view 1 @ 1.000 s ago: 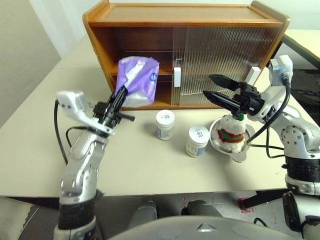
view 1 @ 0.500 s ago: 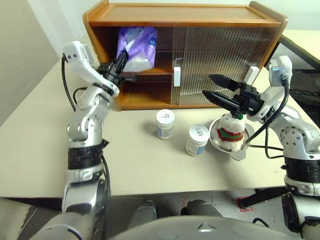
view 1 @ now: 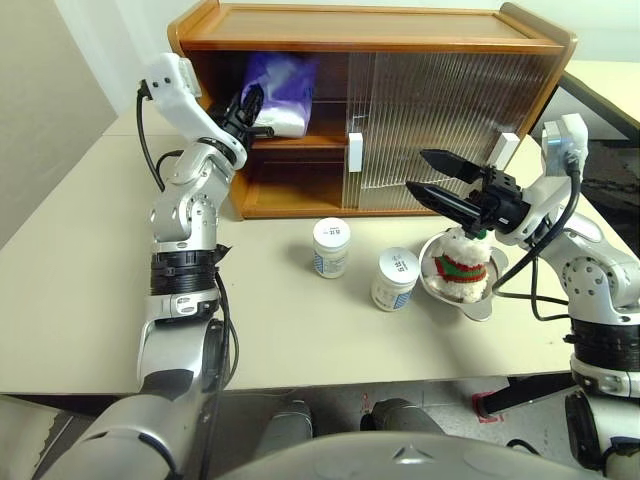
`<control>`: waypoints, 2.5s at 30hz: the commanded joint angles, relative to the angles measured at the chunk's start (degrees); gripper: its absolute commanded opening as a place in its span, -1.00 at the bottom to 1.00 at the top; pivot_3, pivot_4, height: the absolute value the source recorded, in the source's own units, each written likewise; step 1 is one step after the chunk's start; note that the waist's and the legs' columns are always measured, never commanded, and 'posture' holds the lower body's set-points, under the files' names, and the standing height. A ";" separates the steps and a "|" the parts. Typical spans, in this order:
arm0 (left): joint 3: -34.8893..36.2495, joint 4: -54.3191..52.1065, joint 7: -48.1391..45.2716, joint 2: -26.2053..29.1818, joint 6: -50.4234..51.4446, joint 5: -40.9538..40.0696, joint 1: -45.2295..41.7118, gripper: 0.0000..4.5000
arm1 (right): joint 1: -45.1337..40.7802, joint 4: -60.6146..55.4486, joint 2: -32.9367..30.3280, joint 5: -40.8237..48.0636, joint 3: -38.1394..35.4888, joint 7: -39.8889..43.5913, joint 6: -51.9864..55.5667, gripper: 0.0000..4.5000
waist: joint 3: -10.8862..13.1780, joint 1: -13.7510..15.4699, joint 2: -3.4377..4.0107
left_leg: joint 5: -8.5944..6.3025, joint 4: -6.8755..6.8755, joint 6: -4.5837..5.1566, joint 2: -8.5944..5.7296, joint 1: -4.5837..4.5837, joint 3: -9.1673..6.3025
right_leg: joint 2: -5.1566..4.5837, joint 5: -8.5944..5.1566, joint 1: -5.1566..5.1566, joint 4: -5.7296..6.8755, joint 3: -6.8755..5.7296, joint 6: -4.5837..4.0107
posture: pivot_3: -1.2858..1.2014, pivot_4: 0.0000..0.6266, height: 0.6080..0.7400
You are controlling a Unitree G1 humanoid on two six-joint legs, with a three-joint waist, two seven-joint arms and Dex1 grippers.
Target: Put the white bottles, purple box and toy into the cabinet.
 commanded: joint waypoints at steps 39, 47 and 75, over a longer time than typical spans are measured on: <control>-7.27 -12.76 -13.01 -1.43 -2.27 -3.49 13.84 -0.51 | 0.12 -0.52 -1.29 0.26 -0.94 -0.11 0.27 1.00 | 0.07 -0.80 -0.08 | -0.08 0.05 0.09 0.07 0.01 0.09 | -0.10 -0.02 0.03 -0.03 0.00 0.01 | -0.13 -0.96 1.00; -6.01 -3.77 -9.45 -1.56 -6.01 1.86 10.66 -0.99 | 0.42 -0.85 -1.49 0.43 -1.18 -0.36 0.41 1.00 | 0.07 -1.14 -0.08 | -0.08 0.03 0.09 0.08 -0.01 0.08 | -0.07 -0.02 0.01 -0.04 -0.01 0.02 | -0.13 -0.94 1.00; -2.28 -4.86 -9.13 -4.19 -11.23 -0.98 9.99 -0.83 | 0.58 -0.82 -1.45 0.41 -1.35 -0.73 0.19 1.00 | 0.07 -1.63 -0.08 | -0.08 0.06 0.11 0.03 -0.01 0.18 | 0.11 -0.03 0.03 -0.03 0.00 0.11 | -0.13 -0.95 1.00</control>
